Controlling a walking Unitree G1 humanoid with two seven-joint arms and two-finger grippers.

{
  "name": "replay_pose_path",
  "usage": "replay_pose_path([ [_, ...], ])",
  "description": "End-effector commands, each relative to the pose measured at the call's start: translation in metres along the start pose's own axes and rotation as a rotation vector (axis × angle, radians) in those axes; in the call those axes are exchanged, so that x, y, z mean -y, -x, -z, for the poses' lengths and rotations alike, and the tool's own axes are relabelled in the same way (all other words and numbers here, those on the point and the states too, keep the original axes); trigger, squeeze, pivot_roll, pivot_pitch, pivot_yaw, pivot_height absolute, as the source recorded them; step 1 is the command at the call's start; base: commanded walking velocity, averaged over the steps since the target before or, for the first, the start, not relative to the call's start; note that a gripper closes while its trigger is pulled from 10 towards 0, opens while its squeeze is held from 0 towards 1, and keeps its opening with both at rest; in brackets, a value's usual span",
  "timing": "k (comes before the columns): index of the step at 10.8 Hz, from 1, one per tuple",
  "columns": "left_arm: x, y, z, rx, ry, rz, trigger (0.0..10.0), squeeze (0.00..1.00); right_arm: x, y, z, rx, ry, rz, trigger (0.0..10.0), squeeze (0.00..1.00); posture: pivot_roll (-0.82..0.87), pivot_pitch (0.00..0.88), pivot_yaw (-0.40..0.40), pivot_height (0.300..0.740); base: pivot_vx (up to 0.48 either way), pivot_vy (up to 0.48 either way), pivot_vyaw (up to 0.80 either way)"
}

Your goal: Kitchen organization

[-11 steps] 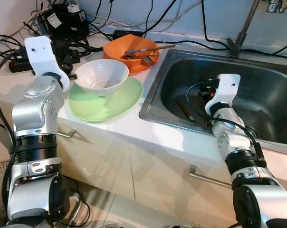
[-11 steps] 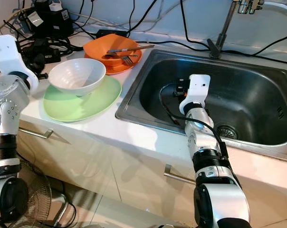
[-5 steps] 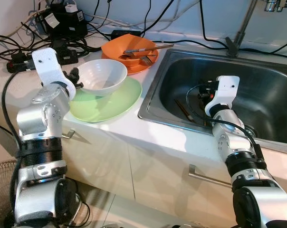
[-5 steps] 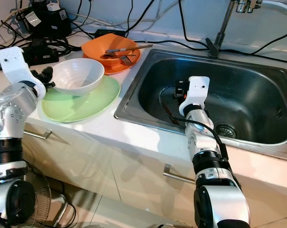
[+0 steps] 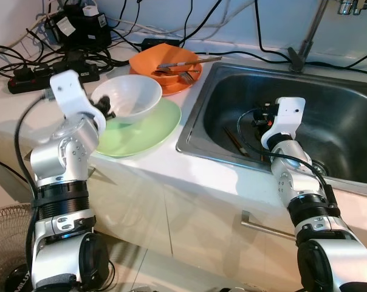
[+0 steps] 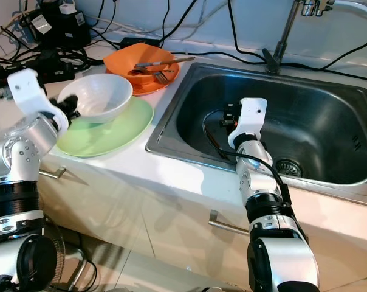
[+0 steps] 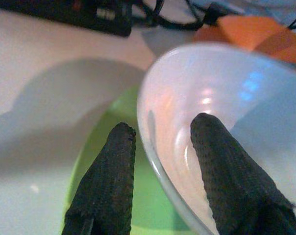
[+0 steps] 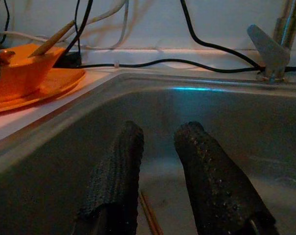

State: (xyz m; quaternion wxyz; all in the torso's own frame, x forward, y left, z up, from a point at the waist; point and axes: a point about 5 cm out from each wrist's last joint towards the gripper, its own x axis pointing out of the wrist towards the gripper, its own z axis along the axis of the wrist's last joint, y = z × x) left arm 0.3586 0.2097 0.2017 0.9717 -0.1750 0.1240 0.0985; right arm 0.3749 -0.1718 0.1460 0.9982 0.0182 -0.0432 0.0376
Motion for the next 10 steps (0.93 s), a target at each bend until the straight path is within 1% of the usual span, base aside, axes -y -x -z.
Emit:
replay_pose_path([
  [1,0.001,-0.002,0.003,-0.019,0.023,0.006,10.0,0.0,0.001,0.001,-0.003,0.012,-0.008,-0.005,10.0,0.0,0.08,0.024,0.054,0.74,0.0,0.0,0.0],
  [4,0.005,-0.001,0.014,-0.054,0.05,0.012,10.0,0.0,0.001,0.001,-0.002,0.008,-0.008,-0.01,10.0,0.0,0.08,0.024,0.051,0.74,0.0,0.0,0.0],
  [5,0.008,-0.001,0.019,-0.073,0.068,0.024,10.0,0.0,0.001,0.0,-0.002,0.008,-0.007,-0.013,10.0,0.0,0.08,0.023,0.05,0.74,0.0,0.0,0.0],
  [6,0.011,-0.002,0.021,-0.078,0.074,0.03,0.0,0.0,0.0,0.0,-0.002,0.007,-0.006,-0.013,10.0,0.0,0.08,0.023,0.05,0.74,0.0,0.0,0.0],
  [8,0.013,-0.003,0.021,-0.078,0.083,0.038,0.0,0.0,0.001,0.001,-0.002,0.005,-0.005,-0.013,10.0,0.0,0.07,0.021,0.051,0.74,0.0,0.0,0.0],
  [10,0.012,-0.004,0.02,-0.071,0.093,0.037,0.0,0.0,0.001,0.001,-0.002,0.005,-0.003,-0.01,10.0,0.0,0.07,0.022,0.049,0.74,0.0,0.0,0.0],
])
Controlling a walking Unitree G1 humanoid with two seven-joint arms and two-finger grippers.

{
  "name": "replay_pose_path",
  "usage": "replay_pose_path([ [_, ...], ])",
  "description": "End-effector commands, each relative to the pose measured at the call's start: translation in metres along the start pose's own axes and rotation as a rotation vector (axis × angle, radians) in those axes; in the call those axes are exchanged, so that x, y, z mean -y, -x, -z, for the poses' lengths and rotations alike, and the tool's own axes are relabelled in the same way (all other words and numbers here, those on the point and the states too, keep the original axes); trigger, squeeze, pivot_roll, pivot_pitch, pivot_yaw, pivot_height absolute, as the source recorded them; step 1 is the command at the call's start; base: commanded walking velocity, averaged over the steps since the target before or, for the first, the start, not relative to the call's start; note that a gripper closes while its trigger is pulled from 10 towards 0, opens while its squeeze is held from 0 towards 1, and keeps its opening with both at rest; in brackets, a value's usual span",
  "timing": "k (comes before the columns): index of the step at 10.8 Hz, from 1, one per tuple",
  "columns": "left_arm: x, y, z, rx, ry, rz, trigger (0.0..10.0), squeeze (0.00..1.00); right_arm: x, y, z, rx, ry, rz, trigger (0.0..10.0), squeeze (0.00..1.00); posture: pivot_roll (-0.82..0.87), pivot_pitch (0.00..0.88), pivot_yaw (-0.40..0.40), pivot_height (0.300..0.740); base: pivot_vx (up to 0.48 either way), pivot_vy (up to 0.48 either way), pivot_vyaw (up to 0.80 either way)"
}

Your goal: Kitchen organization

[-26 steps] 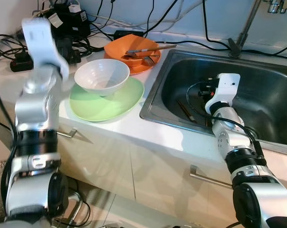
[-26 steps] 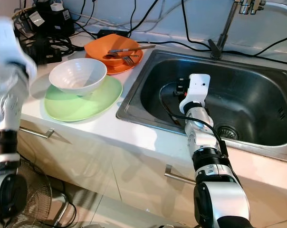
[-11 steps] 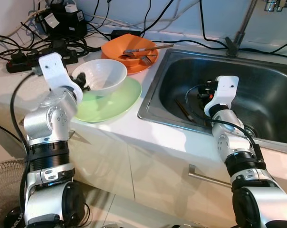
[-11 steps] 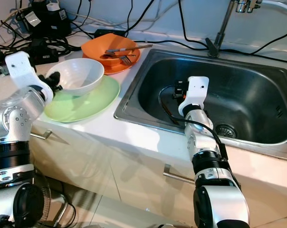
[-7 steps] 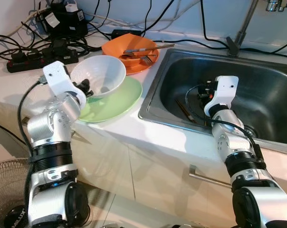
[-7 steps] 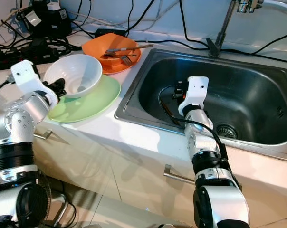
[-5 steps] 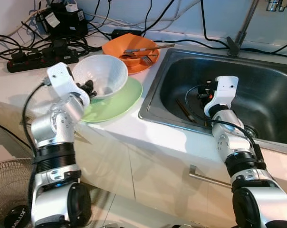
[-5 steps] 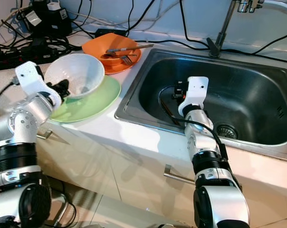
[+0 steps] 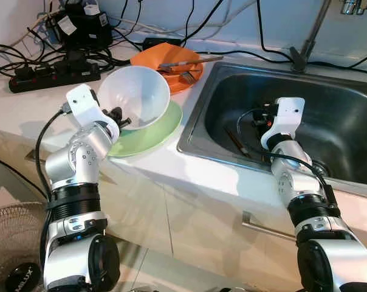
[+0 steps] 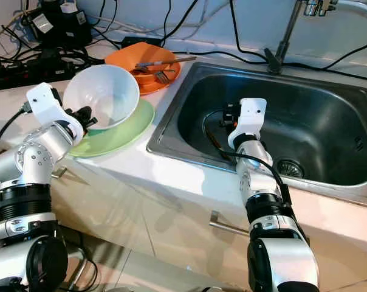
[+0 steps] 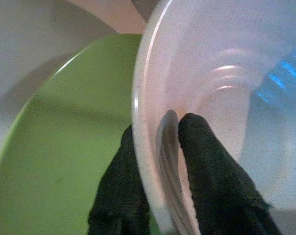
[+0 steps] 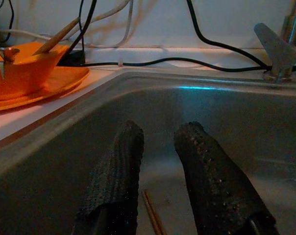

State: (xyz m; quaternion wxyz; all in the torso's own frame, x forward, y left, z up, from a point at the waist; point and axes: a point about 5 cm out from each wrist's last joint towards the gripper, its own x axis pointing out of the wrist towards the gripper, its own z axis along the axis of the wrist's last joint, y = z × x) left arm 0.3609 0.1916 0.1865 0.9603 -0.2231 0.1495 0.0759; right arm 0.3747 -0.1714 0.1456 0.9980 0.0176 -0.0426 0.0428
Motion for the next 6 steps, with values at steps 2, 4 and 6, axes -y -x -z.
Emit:
replay_pose_path([
  [2,-0.0026,-0.0013,-0.0007,0.004,0.011,-0.006,0.0,0.0,0.0014,0.0002,-0.0025,0.006,-0.003,0.0,10.0,0.0,0.08,0.02,0.049,0.74,0.0,0.0,0.0],
  [4,-0.003,-0.0015,-0.0021,0.015,0.014,-0.007,0.0,0.0,0.0016,0.0001,-0.0028,0.007,-0.003,0.0,10.0,0.0,0.08,0.019,0.048,0.74,0.0,0.0,0.0],
  [6,-0.0024,0.0,-0.0101,0.06,0.038,-0.001,0.0,0.0,0.0017,0.0,-0.0032,0.008,-0.002,0.002,10.0,0.0,0.08,0.019,0.046,0.74,0.0,0.0,0.0],
])
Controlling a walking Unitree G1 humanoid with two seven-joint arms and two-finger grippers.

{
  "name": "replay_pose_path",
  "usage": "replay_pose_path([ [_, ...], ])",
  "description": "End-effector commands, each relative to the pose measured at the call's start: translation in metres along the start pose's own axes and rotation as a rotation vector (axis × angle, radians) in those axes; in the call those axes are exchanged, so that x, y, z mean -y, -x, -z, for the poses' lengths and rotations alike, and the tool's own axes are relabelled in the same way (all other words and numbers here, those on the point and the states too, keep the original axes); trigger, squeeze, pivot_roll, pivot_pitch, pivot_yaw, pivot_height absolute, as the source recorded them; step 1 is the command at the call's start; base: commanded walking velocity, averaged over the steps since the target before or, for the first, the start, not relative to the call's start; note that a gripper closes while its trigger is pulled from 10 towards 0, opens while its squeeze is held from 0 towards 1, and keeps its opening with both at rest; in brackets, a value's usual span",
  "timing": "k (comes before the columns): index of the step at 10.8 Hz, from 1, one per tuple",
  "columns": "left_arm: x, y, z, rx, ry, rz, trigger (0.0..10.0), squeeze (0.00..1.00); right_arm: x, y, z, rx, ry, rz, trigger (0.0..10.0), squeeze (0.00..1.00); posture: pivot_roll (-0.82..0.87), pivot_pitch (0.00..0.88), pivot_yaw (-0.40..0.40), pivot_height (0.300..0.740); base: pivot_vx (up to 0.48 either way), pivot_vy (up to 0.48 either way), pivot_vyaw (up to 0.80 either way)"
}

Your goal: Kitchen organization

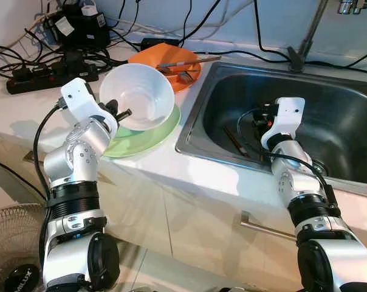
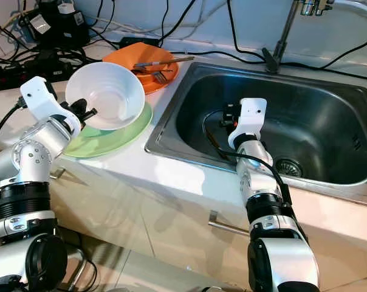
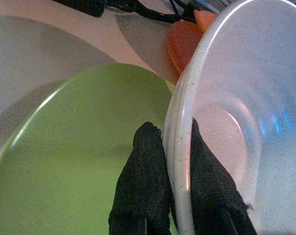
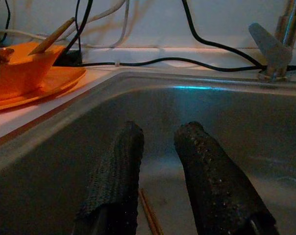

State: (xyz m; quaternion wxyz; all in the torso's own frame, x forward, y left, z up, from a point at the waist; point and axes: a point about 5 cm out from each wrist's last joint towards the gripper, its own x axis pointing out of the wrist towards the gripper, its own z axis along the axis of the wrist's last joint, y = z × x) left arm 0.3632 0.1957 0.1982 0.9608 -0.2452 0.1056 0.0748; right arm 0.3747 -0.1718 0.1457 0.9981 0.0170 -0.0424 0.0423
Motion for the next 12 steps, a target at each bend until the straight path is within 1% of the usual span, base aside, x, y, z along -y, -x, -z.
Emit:
replay_pose_path([
  [1,-0.001,0.0,-0.006,0.032,0.017,-0.012,0.0,0.0,0.001,0.0,-0.003,0.009,-0.003,0.002,10.0,0.0,0.08,0.019,0.046,0.74,0.0,0.0,0.0],
  [2,0.006,0.003,-0.018,0.114,0.046,0.032,0.0,0.0,0.001,-0.001,-0.005,0.018,-0.006,0.005,10.0,0.0,0.08,0.02,0.043,0.74,0.0,0.0,0.0],
  [3,0.021,0.008,-0.035,0.224,0.066,0.129,0.0,0.0,0.001,-0.002,-0.01,0.035,-0.01,0.012,10.0,0.0,0.08,0.018,0.043,0.74,0.0,0.0,0.0],
  [4,0.032,0.012,-0.042,0.286,0.07,0.207,0.0,0.0,0.001,-0.003,-0.013,0.046,-0.017,0.011,10.0,0.0,0.08,0.016,0.041,0.74,0.0,0.0,0.0],
  [5,0.044,0.017,-0.043,0.314,0.046,0.266,7.9,0.0,0.0,-0.004,-0.016,0.059,-0.019,0.01,10.0,0.0,0.07,0.017,0.041,0.74,0.0,0.0,0.0],
  [6,0.051,0.019,-0.042,0.331,0.033,0.304,10.0,0.0,0.0,-0.004,-0.02,0.073,-0.026,0.008,10.0,0.0,0.07,0.017,0.041,0.74,0.0,0.0,0.0],
  [7,0.065,0.022,-0.038,0.385,-0.168,0.346,10.0,0.0,-0.002,-0.006,-0.033,0.124,-0.077,-0.022,10.0,1.0,0.07,0.017,0.04,0.74,0.0,0.0,0.0],
  [8,0.075,0.023,-0.032,0.382,-0.158,0.4,10.0,0.0,-0.003,-0.007,-0.043,0.159,-0.137,-0.053,10.0,1.0,0.07,0.014,0.041,0.74,0.0,0.0,0.0],
  [9,0.081,0.022,-0.026,0.368,-0.137,0.422,10.0,0.0,-0.006,-0.006,-0.051,0.197,-0.188,-0.112,10.0,1.0,0.06,0.013,0.041,0.74,0.0,0.0,0.0],
  [10,0.086,0.022,-0.022,0.36,-0.141,0.441,10.0,0.0,-0.012,-0.003,-0.056,0.22,-0.201,-0.194,10.0,0.82,0.06,0.011,0.041,0.74,0.0,0.0,0.0],
  [11,0.093,0.021,-0.015,0.361,-0.186,0.468,10.0,0.0,-0.021,0.005,-0.058,0.238,-0.207,-0.312,10.0,0.0,0.06,0.011,0.04,0.74,0.0,0.0,0.0],
  [12,0.096,0.021,-0.011,0.366,-0.207,0.484,10.0,0.0,-0.024,0.01,-0.059,0.25,-0.222,-0.358,10.0,0.0,0.05,0.01,0.041,0.74,0.0,0.0,0.0],
])
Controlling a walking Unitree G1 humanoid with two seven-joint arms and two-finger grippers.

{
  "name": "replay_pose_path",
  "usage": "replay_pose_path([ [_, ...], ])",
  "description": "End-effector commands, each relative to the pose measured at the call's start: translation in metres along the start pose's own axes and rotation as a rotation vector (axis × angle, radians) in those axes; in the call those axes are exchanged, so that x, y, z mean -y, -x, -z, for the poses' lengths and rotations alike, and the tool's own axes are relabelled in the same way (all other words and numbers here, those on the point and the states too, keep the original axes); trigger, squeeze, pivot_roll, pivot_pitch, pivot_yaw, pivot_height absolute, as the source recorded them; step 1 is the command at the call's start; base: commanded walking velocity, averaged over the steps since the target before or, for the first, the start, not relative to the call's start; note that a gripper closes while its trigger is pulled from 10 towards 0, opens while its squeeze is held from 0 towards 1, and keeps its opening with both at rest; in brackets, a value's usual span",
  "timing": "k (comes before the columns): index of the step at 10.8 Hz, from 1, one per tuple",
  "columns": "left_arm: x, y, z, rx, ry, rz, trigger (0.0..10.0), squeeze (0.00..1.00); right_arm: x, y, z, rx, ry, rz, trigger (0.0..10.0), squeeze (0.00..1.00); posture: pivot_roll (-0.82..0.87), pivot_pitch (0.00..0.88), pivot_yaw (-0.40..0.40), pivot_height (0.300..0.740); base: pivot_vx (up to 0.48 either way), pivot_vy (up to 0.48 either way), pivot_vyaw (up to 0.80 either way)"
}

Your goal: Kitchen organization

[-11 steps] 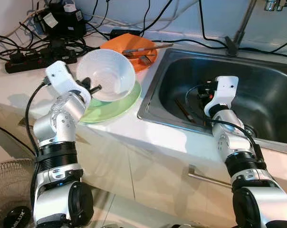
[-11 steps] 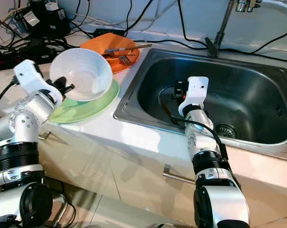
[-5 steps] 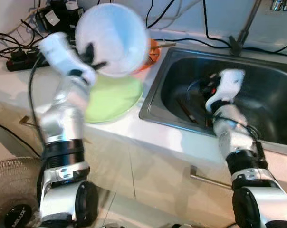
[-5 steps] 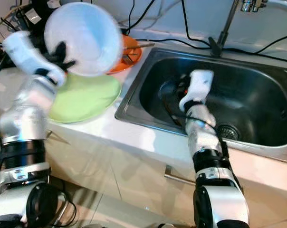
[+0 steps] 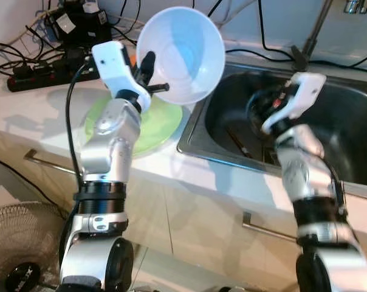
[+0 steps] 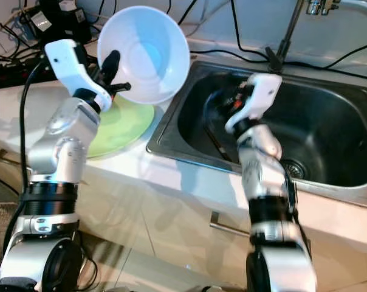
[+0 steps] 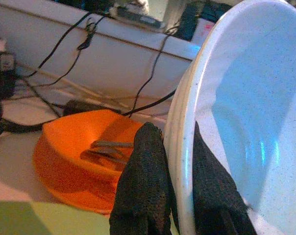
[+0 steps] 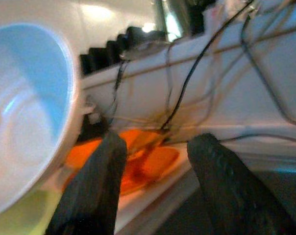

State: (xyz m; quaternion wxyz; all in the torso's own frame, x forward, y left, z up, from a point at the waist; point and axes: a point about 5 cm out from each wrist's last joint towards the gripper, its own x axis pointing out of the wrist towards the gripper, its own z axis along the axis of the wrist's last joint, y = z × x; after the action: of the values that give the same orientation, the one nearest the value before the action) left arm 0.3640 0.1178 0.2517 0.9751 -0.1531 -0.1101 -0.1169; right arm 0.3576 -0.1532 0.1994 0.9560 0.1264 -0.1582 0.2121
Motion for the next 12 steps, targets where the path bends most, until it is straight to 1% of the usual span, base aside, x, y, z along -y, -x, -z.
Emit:
replay_pose_path([
  [1,0.007,-0.001,-0.003,0.029,-0.027,0.033,10.0,0.0,-0.006,0.001,-0.006,0.018,-0.037,-0.064,10.0,0.0,0.05,0.007,0.042,0.74,0.0,0.0,0.0],
  [2,0.01,-0.002,-0.001,0.034,-0.049,0.046,10.0,0.0,-0.013,0.004,-0.007,0.021,-0.074,-0.134,10.0,0.8,0.05,0.005,0.042,0.74,0.0,0.0,0.0],
  [3,0.011,-0.003,-0.001,0.039,-0.061,0.052,10.0,0.0,-0.015,0.005,-0.007,0.02,-0.081,-0.158,10.0,1.0,0.04,0.004,0.042,0.74,0.0,0.0,0.0],
  [4,0.013,-0.003,0.0,0.043,-0.074,0.062,10.0,0.0,-0.016,0.007,-0.007,0.017,-0.08,-0.163,10.0,0.58,0.04,0.001,0.041,0.74,0.0,0.0,0.0],
  [5,0.014,-0.002,0.002,0.045,-0.086,0.071,10.0,0.0,-0.018,0.008,-0.008,0.027,-0.111,-0.167,10.0,0.0,0.04,0.0,0.04,0.74,0.0,0.0,0.0],
  [9,0.017,0.0,0.0,0.082,-0.039,0.101,10.0,0.0,-0.019,0.008,-0.005,0.006,-0.127,-0.163,10.0,0.0,0.05,0.0,0.039,0.74,0.0,0.0,0.0],
  [10,0.021,0.001,0.002,0.081,-0.023,0.137,10.0,0.0,-0.021,0.009,-0.004,0.0,-0.134,-0.166,10.0,0.0,0.05,0.0,0.038,0.74,0.0,0.0,0.0],
  [12,0.026,0.002,0.005,0.074,-0.009,0.173,10.0,0.0,-0.019,0.008,-0.002,-0.007,-0.138,-0.153,10.0,0.0,0.05,0.0,0.038,0.74,0.0,0.0,0.0],
])
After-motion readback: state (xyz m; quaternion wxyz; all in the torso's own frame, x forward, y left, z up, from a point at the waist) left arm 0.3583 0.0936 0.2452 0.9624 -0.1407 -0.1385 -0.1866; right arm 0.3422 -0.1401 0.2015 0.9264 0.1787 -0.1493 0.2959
